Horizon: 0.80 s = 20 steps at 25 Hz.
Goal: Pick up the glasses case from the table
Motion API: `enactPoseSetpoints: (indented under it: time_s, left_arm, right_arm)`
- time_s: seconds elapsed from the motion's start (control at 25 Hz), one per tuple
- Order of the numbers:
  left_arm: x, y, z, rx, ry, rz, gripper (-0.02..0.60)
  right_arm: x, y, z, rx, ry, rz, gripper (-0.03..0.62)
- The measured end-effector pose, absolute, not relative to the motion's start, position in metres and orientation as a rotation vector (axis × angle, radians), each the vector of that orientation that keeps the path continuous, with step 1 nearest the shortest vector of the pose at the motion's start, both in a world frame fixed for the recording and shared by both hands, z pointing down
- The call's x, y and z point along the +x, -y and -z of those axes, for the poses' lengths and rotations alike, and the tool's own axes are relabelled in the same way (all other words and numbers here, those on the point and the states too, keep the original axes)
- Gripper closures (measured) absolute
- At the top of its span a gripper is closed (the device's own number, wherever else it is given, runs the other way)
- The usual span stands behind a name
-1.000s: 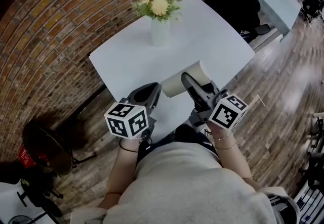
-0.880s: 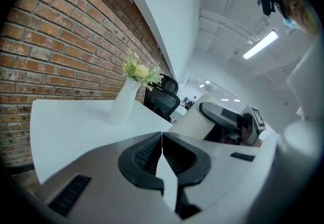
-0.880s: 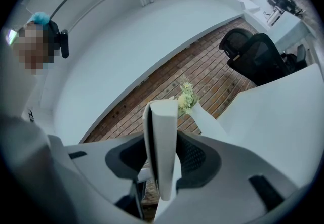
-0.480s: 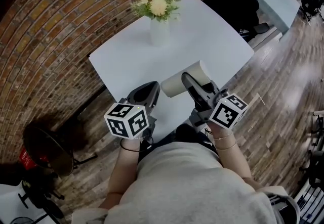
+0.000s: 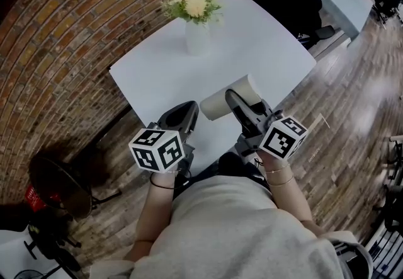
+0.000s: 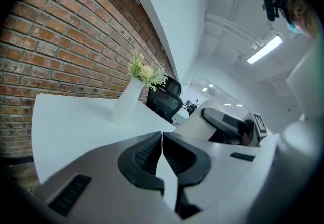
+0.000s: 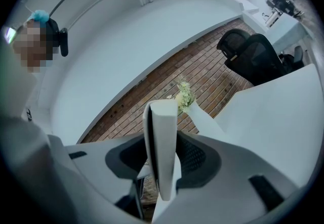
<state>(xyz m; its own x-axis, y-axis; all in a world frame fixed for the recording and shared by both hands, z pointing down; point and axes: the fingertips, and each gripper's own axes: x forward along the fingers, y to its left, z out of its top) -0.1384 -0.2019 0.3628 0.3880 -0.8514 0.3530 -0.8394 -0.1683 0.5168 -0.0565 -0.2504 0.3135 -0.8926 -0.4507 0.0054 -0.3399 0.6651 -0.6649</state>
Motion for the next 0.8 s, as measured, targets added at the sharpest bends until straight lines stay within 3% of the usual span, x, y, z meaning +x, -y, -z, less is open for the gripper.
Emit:
enactPoseSetpoints:
  time_s: [0.8]
  left_arm:
    - [-0.146, 0.197, -0.369, 1.952, 1.45, 0.043, 0.572]
  right_arm:
    - [-0.063, 0.246, -0.317, -0.637, -2.743, 1.032, 0.439]
